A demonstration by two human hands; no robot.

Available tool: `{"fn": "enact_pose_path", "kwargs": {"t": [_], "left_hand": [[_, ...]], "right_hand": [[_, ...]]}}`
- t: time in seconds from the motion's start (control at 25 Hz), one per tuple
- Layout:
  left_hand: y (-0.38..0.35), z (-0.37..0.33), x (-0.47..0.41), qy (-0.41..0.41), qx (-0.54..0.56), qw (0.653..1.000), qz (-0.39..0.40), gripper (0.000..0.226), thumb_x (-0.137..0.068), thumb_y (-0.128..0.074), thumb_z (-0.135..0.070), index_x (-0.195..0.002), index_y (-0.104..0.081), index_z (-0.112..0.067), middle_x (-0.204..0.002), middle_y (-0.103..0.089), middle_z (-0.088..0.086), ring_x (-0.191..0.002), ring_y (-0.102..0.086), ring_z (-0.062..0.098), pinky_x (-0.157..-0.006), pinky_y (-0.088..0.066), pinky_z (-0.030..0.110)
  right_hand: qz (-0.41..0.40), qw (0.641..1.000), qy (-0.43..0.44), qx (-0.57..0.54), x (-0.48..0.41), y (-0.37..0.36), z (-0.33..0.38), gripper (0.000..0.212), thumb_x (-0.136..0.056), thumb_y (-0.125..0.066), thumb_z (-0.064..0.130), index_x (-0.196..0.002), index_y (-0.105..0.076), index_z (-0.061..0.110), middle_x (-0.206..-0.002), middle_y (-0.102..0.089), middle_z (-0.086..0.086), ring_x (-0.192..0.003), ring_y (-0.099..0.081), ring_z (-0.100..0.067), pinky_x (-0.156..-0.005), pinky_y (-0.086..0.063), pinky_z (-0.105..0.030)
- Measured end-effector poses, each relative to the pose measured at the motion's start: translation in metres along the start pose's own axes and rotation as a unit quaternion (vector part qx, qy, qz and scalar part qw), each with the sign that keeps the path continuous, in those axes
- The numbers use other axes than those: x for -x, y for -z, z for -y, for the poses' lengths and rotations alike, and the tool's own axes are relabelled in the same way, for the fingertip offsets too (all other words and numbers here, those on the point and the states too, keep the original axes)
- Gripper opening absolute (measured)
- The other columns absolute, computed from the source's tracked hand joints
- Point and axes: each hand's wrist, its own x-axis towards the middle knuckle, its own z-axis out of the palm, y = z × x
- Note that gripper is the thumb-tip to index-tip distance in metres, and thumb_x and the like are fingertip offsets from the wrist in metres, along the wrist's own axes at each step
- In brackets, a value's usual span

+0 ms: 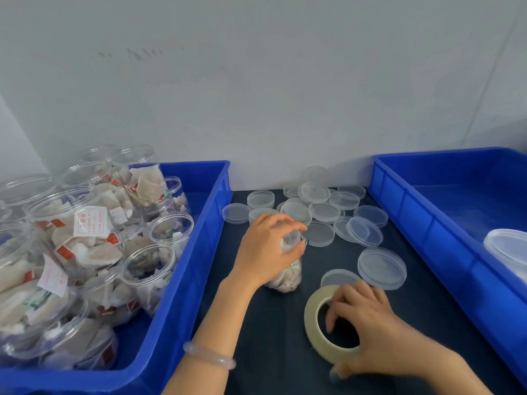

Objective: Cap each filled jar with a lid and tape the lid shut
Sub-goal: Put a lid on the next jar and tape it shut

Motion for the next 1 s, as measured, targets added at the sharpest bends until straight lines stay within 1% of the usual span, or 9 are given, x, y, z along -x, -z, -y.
{"fn": "enact_pose_path", "kwargs": {"t": [0.12, 0.24, 0.32, 0.36, 0.44, 0.6, 0.76, 0.84, 1.0], "left_hand": [[0.002, -0.001, -0.001, -0.055, -0.074, 0.996, -0.005, 0.040, -0.090, -0.065, -0.048, -0.126, -0.066, -0.031, -0.132, -0.057, -0.008, -0.127, -0.046, 0.013, -0.104, -0.040, 0.034], [0.003, -0.006, 0.012, -0.110, -0.119, 0.981, -0.110, 0.037, -0.092, -0.062, -0.046, -0.120, -0.069, -0.023, -0.126, -0.061, -0.002, -0.120, -0.054, 0.019, -0.102, -0.042, 0.036], [-0.003, -0.009, 0.029, -0.133, -0.076, 0.967, -0.206, 0.022, -0.093, -0.063, -0.032, -0.109, -0.073, -0.019, -0.110, -0.065, -0.003, -0.105, -0.059, 0.017, -0.090, -0.047, 0.032], [-0.007, -0.012, 0.038, -0.132, -0.049, 0.964, -0.227, 0.018, -0.093, -0.063, -0.026, -0.105, -0.075, -0.019, -0.103, -0.066, -0.004, -0.097, -0.059, 0.015, -0.085, -0.049, 0.030], [-0.013, -0.021, 0.052, -0.091, 0.023, 0.974, -0.206, 0.021, -0.093, -0.062, -0.025, -0.107, -0.076, -0.019, -0.099, -0.066, -0.005, -0.093, -0.061, 0.011, -0.081, -0.053, 0.027], [-0.020, -0.037, 0.065, -0.017, 0.141, 0.980, -0.137, 0.032, -0.086, -0.075, -0.027, -0.117, -0.074, -0.022, -0.107, -0.064, -0.007, -0.099, -0.062, 0.004, -0.085, -0.055, 0.026], [-0.028, -0.047, 0.069, -0.008, 0.198, 0.958, -0.206, 0.018, -0.081, -0.081, -0.016, -0.099, -0.080, -0.016, -0.097, -0.069, -0.008, -0.089, -0.067, 0.004, -0.071, -0.055, 0.019], [-0.029, -0.051, 0.070, 0.024, 0.224, 0.950, -0.216, 0.009, -0.080, -0.081, -0.015, -0.089, -0.079, -0.016, -0.092, -0.070, -0.009, -0.084, -0.068, 0.007, -0.066, -0.053, 0.015], [-0.033, -0.053, 0.071, 0.093, 0.228, 0.947, -0.205, 0.008, -0.087, -0.074, -0.014, -0.085, -0.068, -0.019, -0.088, -0.066, -0.010, -0.078, -0.065, 0.010, -0.067, -0.051, 0.017]], "right_hand": [[0.007, 0.999, 0.020, 0.051, 0.013, -0.007, 0.003, 0.062, -0.065, -0.045, 0.093, -0.102, -0.052, 0.044, -0.110, -0.036, 0.035, -0.118, -0.021, 0.007, -0.104, -0.007, -0.025], [-0.104, 0.990, 0.061, 0.080, 0.012, -0.005, 0.006, 0.035, -0.089, -0.040, 0.066, -0.095, -0.058, 0.036, -0.089, -0.056, 0.022, -0.095, -0.050, 0.001, -0.108, -0.031, -0.026], [-0.171, 0.984, 0.040, 0.030, 0.010, -0.002, 0.007, 0.037, -0.094, -0.032, 0.063, -0.093, -0.053, 0.033, -0.075, -0.057, 0.015, -0.075, -0.055, -0.007, -0.087, -0.042, -0.020], [-0.186, 0.982, 0.018, -0.020, 0.009, 0.001, 0.009, 0.039, -0.094, -0.024, 0.067, -0.093, -0.047, 0.035, -0.070, -0.055, 0.013, -0.069, -0.052, -0.008, -0.073, -0.042, -0.023], [-0.199, 0.973, -0.010, -0.119, 0.008, 0.004, 0.013, 0.042, -0.090, -0.017, 0.072, -0.093, -0.041, 0.038, -0.067, -0.052, 0.009, -0.065, -0.050, -0.013, -0.061, -0.039, -0.029], [-0.265, 0.943, -0.001, -0.199, 0.001, 0.002, 0.022, 0.038, -0.093, -0.028, 0.060, -0.099, -0.049, 0.029, -0.072, -0.055, 0.007, -0.069, -0.051, -0.016, -0.060, -0.040, -0.032], [-0.278, 0.945, 0.006, -0.172, -0.001, -0.002, 0.025, 0.036, -0.098, -0.028, 0.055, -0.100, -0.051, 0.028, -0.075, -0.057, 0.008, -0.072, -0.052, -0.015, -0.064, -0.042, -0.032], [-0.272, 0.946, 0.001, -0.176, 0.001, -0.006, 0.027, 0.025, -0.095, -0.033, 0.043, -0.103, -0.051, 0.027, -0.080, -0.057, 0.010, -0.076, -0.053, -0.014, -0.069, -0.044, -0.035], [-0.276, 0.953, -0.015, -0.123, -0.004, -0.014, 0.031, 0.020, -0.097, -0.032, 0.042, -0.105, -0.048, 0.033, -0.078, -0.053, 0.018, -0.075, -0.050, -0.008, -0.069, -0.038, -0.023]]}}
